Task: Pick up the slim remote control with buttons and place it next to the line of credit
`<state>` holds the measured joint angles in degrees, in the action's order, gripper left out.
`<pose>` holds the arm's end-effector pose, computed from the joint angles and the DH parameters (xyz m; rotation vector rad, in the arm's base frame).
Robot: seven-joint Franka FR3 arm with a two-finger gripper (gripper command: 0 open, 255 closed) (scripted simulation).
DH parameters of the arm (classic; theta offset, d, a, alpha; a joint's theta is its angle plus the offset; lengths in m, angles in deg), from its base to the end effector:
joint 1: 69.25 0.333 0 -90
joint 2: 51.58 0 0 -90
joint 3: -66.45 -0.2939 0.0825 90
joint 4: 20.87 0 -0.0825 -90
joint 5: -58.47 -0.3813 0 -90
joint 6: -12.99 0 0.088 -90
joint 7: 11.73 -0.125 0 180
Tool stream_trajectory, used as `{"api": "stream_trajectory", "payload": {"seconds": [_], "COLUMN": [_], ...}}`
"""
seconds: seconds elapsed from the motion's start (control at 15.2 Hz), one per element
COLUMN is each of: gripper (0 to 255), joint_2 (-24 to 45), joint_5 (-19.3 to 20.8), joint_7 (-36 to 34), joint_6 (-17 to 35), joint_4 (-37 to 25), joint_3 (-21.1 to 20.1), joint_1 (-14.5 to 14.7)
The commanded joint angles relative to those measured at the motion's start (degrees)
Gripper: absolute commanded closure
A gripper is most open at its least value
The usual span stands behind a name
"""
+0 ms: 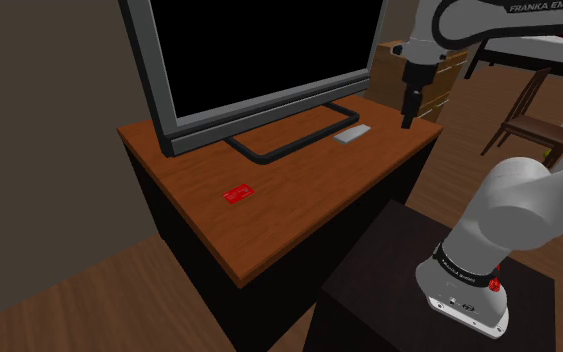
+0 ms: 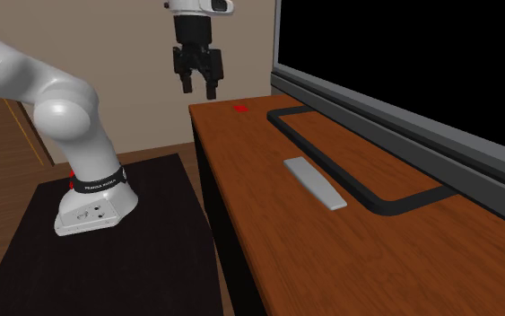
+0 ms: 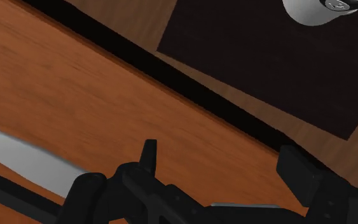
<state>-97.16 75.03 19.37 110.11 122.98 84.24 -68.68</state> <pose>0.3060 -0.1337 0.4834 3.0380 0.5819 -0.0940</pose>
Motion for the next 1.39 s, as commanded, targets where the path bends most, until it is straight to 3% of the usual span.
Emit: {"api": "stream_trajectory", "payload": {"seconds": [0.0, 0.46, 0.79, 0.99, 1.12, 1.25, 1.32], "gripper": [0, 0, 0, 0, 0, 0, 0], "joint_2": [2.4, 13.9, 25.7, 34.8, 42.4, 51.0, 55.0], "joint_5": [2.2, 5.4, 1.7, -4.9, -12.1, -21.2, -25.4], "joint_7": [6.6, 28.6, 46.0, 58.6, 68.5, 79.4, 84.4], "joint_6": [2.9, 13.1, 20.1, 23.9, 25.7, 26.4, 26.2], "joint_4": [-0.4, -5.1, -11.2, -15.7, -19.1, -23.0, -25.1], "joint_3": [3.9, 17.7, 28.2, 34.9, 38.7, 40.2, 39.5], "joint_1": [0.9, 6.2, 13.0, 18.0, 20.6, 20.9, 19.6]}}
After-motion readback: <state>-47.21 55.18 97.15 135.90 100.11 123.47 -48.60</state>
